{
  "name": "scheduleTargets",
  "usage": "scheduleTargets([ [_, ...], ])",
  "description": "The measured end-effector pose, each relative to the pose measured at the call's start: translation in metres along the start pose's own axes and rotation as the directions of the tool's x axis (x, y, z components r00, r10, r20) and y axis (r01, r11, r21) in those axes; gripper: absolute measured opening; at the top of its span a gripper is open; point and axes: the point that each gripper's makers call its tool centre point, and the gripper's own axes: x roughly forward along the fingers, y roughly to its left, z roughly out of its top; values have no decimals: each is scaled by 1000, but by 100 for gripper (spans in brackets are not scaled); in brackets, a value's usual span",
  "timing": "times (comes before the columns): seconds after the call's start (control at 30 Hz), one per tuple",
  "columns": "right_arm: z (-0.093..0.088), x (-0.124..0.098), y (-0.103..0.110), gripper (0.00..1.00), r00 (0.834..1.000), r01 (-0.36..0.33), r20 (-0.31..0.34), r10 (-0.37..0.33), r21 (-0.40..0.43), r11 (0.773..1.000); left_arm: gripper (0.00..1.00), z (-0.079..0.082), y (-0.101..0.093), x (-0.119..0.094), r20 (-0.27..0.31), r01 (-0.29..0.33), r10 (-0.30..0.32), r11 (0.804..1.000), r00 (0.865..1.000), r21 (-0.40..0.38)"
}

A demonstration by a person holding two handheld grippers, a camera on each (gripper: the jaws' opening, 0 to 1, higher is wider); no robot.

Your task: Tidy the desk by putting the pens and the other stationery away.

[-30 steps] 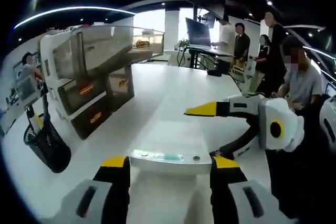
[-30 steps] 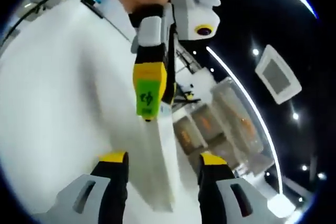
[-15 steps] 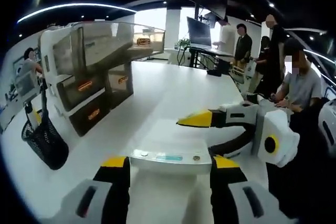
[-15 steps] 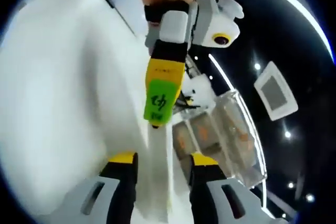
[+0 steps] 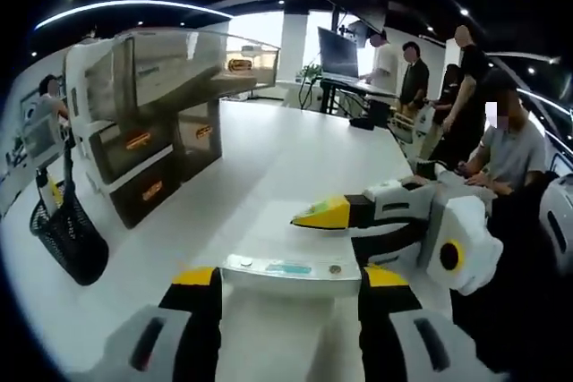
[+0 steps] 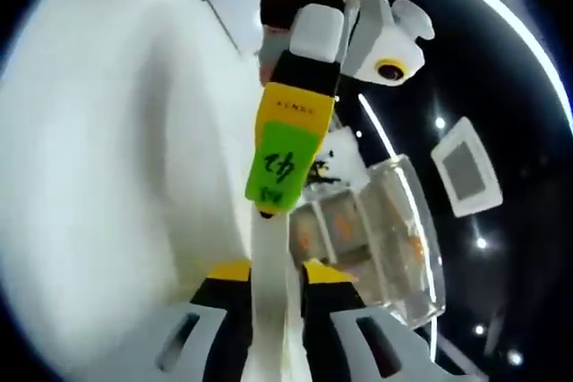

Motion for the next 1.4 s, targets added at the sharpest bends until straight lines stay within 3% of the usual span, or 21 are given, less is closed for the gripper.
scheduleTargets([
  [0.1,1,0,3,10,1000,-13,-1,13,-10,1000,61,1,-3,1,8,8,-8,1000,1000,-21],
  [0.67,-2,-2,4,9,1000,-24,-17,23,-59,998,61,0,1,1,38,70,-68,995,997,-71],
  [0.8,-2,-2,7,9,999,-34,-28,32,-83,996,63,13,0,-3,88,79,-75,996,993,-44],
  [0.97,-2,-2,6,9,999,-38,-24,36,-79,996,65,18,-6,-6,77,83,-82,997,994,-6],
  [1.17,-7,-2,1,9,999,-49,-23,47,-74,996,64,27,-10,-13,119,72,-72,997,990,8],
  [1.4,-17,-10,-20,9,999,-28,-26,25,-113,993,63,40,-6,-29,183,60,-59,998,981,0],
])
